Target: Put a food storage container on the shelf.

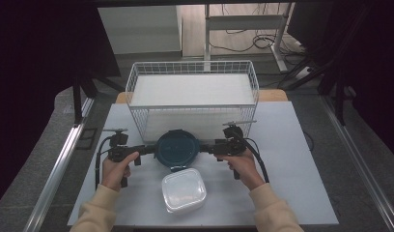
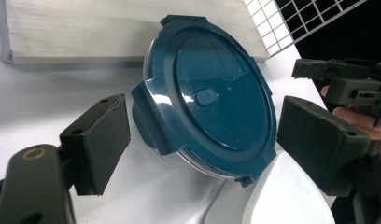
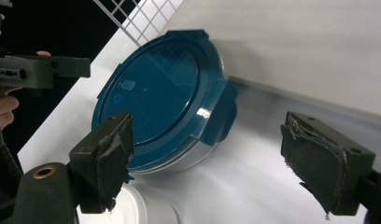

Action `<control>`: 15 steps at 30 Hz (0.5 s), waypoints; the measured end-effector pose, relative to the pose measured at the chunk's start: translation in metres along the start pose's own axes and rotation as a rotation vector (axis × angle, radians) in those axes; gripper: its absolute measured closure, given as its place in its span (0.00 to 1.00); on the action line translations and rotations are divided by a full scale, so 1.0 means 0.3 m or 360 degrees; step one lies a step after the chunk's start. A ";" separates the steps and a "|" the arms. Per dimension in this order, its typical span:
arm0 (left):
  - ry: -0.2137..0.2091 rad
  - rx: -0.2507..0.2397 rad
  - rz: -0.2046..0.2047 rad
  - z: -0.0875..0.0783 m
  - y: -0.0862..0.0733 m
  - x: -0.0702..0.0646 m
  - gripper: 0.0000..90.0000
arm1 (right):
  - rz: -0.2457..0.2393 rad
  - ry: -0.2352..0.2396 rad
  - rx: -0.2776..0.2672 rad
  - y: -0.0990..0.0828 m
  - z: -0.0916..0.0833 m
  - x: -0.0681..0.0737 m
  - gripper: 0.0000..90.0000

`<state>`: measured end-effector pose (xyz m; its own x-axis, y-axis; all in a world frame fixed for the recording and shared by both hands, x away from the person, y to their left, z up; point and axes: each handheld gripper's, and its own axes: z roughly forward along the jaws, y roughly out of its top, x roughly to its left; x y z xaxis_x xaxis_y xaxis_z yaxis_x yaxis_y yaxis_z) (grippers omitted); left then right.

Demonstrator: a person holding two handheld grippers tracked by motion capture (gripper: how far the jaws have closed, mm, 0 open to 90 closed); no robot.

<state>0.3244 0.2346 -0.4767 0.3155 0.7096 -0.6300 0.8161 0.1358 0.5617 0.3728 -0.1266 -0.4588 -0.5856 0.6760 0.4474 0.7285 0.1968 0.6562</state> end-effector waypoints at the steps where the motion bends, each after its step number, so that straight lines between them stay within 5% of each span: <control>1: 0.0005 0.0008 0.0001 0.008 0.000 0.004 0.18 | 0.0025 0.0015 0.0024 -0.004 0.026 0.000 0.19; 15: -0.0016 0.0065 -0.0040 0.062 0.003 0.037 0.14 | 0.0121 0.0112 0.0091 -0.009 0.134 -0.018 0.17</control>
<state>0.3375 0.2297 -0.4930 0.2997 0.6992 -0.6491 0.8428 0.1248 0.5236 0.3884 -0.1023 -0.4874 -0.5497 0.6396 0.5374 0.7898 0.1882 0.5838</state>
